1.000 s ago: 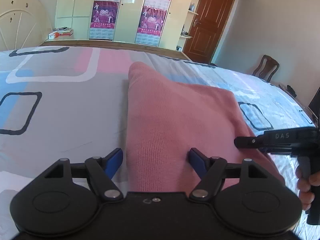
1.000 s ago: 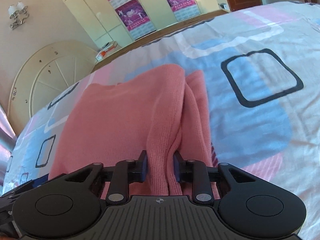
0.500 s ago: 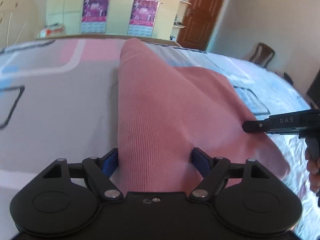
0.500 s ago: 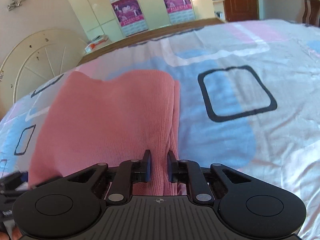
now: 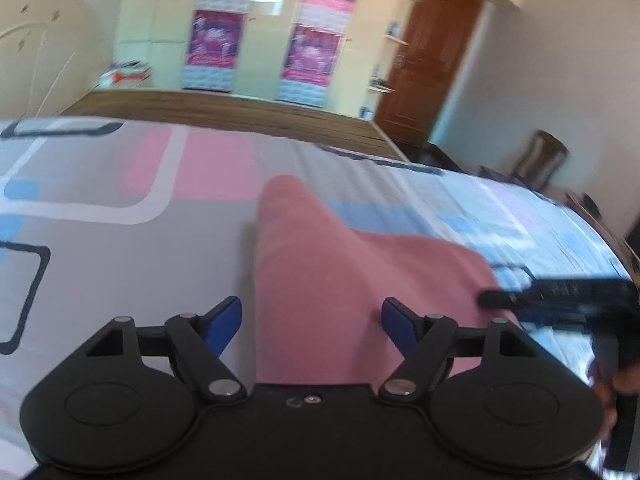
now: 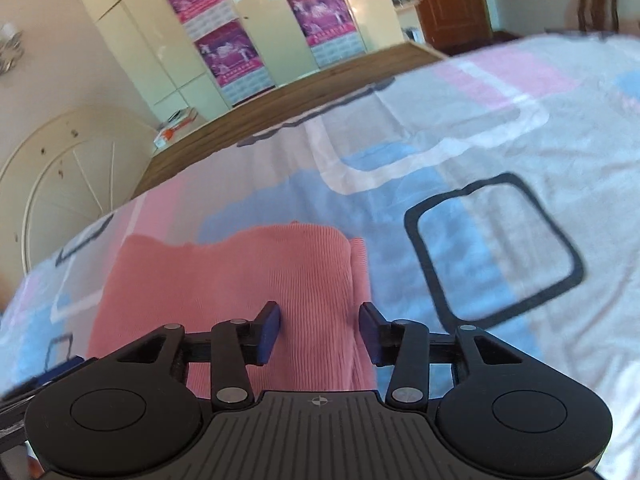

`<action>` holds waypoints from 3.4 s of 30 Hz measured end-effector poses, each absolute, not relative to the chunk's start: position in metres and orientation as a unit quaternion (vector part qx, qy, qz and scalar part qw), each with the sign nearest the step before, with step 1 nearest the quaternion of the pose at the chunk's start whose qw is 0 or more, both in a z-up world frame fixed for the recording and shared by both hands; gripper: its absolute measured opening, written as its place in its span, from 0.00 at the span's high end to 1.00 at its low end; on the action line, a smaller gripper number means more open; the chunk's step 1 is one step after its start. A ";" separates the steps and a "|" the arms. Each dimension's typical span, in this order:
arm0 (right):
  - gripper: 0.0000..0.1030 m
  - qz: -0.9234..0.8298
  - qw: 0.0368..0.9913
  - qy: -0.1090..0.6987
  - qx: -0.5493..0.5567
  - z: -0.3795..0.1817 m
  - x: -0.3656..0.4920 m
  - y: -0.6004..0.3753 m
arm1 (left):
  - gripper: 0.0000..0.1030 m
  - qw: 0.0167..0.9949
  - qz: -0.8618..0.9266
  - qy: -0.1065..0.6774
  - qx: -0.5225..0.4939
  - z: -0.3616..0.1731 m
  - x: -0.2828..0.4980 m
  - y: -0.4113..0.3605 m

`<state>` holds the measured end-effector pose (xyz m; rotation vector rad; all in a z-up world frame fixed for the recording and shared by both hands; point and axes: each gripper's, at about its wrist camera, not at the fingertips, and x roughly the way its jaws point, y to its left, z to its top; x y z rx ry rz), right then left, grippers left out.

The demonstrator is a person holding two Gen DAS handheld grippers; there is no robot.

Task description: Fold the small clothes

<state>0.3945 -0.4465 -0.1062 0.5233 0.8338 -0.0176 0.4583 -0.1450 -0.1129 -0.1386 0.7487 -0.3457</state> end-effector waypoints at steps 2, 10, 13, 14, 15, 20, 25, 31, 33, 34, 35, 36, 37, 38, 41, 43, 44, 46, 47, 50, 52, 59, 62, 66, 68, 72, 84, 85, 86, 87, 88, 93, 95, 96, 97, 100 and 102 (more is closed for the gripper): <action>0.83 -0.013 0.878 0.402 0.258 -0.112 0.403 -0.448 | 0.26 0.914 -0.159 0.364 -0.080 -0.118 0.468 -0.144; 0.92 -0.048 0.907 0.387 0.160 -0.119 0.401 -0.439 | 0.23 0.913 -0.154 0.371 -0.077 -0.141 0.478 -0.150; 0.92 -0.049 0.909 0.381 0.163 -0.116 0.399 -0.443 | 0.24 0.913 -0.149 0.370 -0.088 -0.130 0.478 -0.150; 0.91 -0.053 0.911 0.371 0.172 -0.111 0.397 -0.447 | 0.25 0.915 -0.148 0.364 -0.087 -0.125 0.479 -0.150; 0.91 -0.058 0.913 0.359 0.182 -0.105 0.396 -0.450 | 0.25 0.920 -0.145 0.356 -0.084 -0.121 0.481 -0.150; 0.90 -0.041 0.932 0.326 0.149 -0.080 0.402 -0.429 | 0.24 0.914 -0.115 0.375 -0.104 -0.127 0.512 -0.151; 0.91 -0.059 0.924 0.367 0.094 -0.110 0.422 -0.409 | 0.22 0.906 -0.106 0.395 -0.113 -0.147 0.517 -0.151; 0.91 -0.063 0.929 0.361 0.058 -0.123 0.426 -0.409 | 0.21 0.909 -0.096 0.393 -0.102 -0.139 0.512 -0.153; 0.91 -0.056 0.931 0.357 0.060 -0.112 0.418 -0.409 | 0.22 0.913 -0.094 0.384 -0.102 -0.129 0.503 -0.149; 0.91 -0.048 0.933 0.349 0.064 -0.105 0.410 -0.410 | 0.22 0.915 -0.093 0.380 -0.100 -0.125 0.497 -0.147; 0.90 -0.040 0.936 0.344 0.064 -0.099 0.404 -0.407 | 0.22 0.916 -0.095 0.378 -0.097 -0.122 0.492 -0.147; 0.91 -0.035 0.938 0.339 0.061 -0.096 0.398 -0.405 | 0.22 0.917 -0.098 0.376 -0.094 -0.120 0.487 -0.146; 0.91 -0.030 0.939 0.338 0.063 -0.091 0.391 -0.402 | 0.22 0.917 -0.101 0.375 -0.088 -0.118 0.482 -0.146; 0.90 -0.022 0.938 0.337 0.072 -0.088 0.383 -0.399 | 0.22 0.918 -0.104 0.375 -0.081 -0.116 0.477 -0.146; 0.90 -0.006 0.936 0.343 0.074 -0.087 0.362 -0.388 | 0.22 0.919 -0.114 0.374 -0.056 -0.111 0.462 -0.150; 0.90 0.003 0.936 0.347 0.053 -0.089 0.349 -0.379 | 0.22 0.918 -0.123 0.375 -0.040 -0.108 0.452 -0.155; 0.90 0.004 0.935 0.351 0.038 -0.091 0.344 -0.374 | 0.22 0.917 -0.126 0.378 -0.032 -0.108 0.446 -0.157; 0.91 -0.003 0.930 0.367 0.020 -0.103 0.338 -0.374 | 0.21 0.915 -0.133 0.381 -0.022 -0.113 0.435 -0.160; 0.91 -0.009 0.927 0.374 0.022 -0.110 0.337 -0.379 | 0.20 0.914 -0.132 0.382 -0.017 -0.116 0.432 -0.162; 0.92 -0.006 0.926 0.376 0.014 -0.117 0.336 -0.383 | 0.20 0.914 -0.126 0.385 -0.021 -0.121 0.432 -0.162; 0.92 -0.012 0.925 0.380 0.003 -0.110 0.337 -0.378 | 0.22 0.914 -0.121 0.387 -0.018 -0.115 0.430 -0.162; 0.91 0.016 0.929 0.370 0.009 -0.094 0.299 -0.377 | 0.22 0.914 -0.135 0.383 0.009 -0.103 0.408 -0.162; 0.91 0.023 0.928 0.371 -0.011 -0.095 0.282 -0.373 | 0.22 0.912 -0.139 0.384 0.017 -0.106 0.395 -0.159; 0.91 0.020 0.924 0.380 -0.037 -0.106 0.267 -0.373 | 0.21 0.905 -0.144 0.400 0.021 -0.115 0.380 -0.156; 0.89 0.009 0.919 0.391 -0.043 -0.114 0.264 -0.377 | 0.21 0.896 -0.146 0.419 0.017 -0.125 0.376 -0.154; 0.80 -0.002 0.918 0.397 -0.019 -0.116 0.257 -0.387 | 0.21 0.890 -0.150 0.430 0.008 -0.134 0.366 -0.150; 0.80 -0.024 0.924 0.380 0.026 -0.106 0.231 -0.388 | 0.21 0.884 -0.171 0.435 0.009 -0.138 0.356 -0.148; 0.80 -0.020 0.923 0.383 0.025 -0.106 0.231 -0.387 | 0.21 0.884 -0.173 0.435 0.010 -0.138 0.355 -0.148; 0.80 -0.013 0.920 0.391 0.027 -0.108 0.232 -0.385 | 0.21 0.884 -0.174 0.434 0.012 -0.139 0.354 -0.148; 0.80 -0.012 0.917 0.398 0.025 -0.112 0.233 -0.383 | 0.21 0.884 -0.177 0.433 0.013 -0.139 0.353 -0.148; 0.80 -0.014 0.914 0.406 0.021 -0.116 0.233 -0.380 | 0.21 0.883 -0.179 0.433 0.014 -0.140 0.353 -0.148; 0.90 -0.043 0.908 0.407 0.089 -0.119 0.235 -0.398 | 0.20 0.877 -0.193 0.440 0.013 -0.139 0.356 -0.145; 0.91 -0.059 0.903 0.411 0.106 -0.120 0.235 -0.405 | 0.20 0.877 -0.198 0.439 0.014 -0.139 0.355 -0.144; 0.91 -0.062 0.899 0.418 0.113 -0.124 0.236 -0.407 | 0.20 0.877 -0.200 0.436 0.018 -0.140 0.354 -0.144; 0.91 -0.065 0.900 0.417 0.111 -0.125 0.236 -0.405 | 0.19 0.877 -0.202 0.435 0.021 -0.141 0.354 -0.145; 0.91 -0.073 0.898 0.421 0.101 -0.121 0.235 -0.397 | 0.18 0.874 -0.207 0.440 0.015 -0.139 0.357 -0.143; 0.89 -0.070 0.893 0.430 0.113 -0.121 0.233 -0.398 | 0.16 0.871 -0.211 0.444 0.012 -0.139 0.359 -0.140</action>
